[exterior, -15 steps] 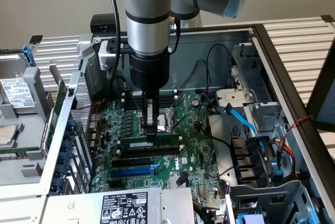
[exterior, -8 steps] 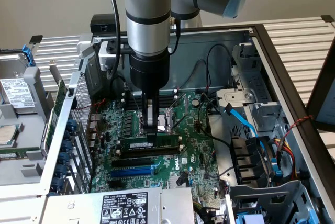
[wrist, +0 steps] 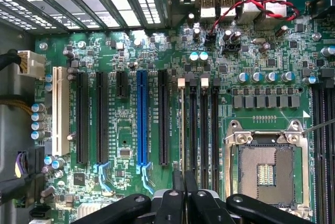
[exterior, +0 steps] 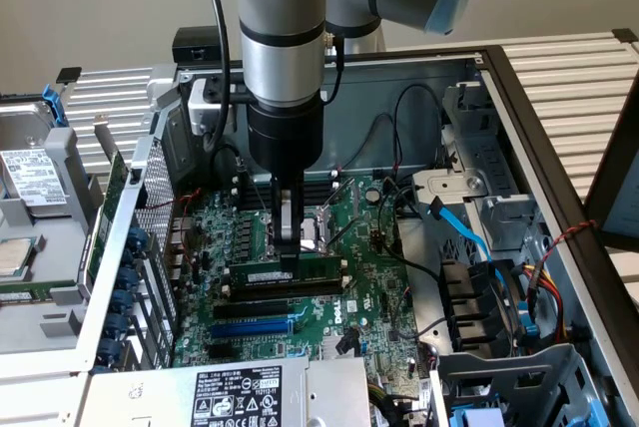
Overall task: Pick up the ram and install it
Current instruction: 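Insert the ram into the slot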
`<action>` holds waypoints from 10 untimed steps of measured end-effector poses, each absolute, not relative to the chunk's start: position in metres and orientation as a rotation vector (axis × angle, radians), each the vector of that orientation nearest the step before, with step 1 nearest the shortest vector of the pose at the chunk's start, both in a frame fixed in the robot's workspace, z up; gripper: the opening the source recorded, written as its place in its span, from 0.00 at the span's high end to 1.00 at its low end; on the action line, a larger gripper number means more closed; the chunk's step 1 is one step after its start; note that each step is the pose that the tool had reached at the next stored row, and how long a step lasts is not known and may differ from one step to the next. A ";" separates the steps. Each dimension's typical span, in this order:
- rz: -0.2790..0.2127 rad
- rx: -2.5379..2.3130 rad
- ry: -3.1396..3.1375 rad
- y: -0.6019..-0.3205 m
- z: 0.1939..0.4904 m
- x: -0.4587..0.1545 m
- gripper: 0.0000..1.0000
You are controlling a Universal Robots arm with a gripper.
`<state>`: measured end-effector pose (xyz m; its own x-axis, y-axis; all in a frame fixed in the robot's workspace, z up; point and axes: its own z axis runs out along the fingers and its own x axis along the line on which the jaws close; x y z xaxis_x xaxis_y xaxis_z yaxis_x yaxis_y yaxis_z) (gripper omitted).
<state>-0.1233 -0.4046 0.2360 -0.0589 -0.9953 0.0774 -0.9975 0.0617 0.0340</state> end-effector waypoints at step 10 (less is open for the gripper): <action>0.044 2.096 -2.232 -0.405 0.236 -0.123 0.88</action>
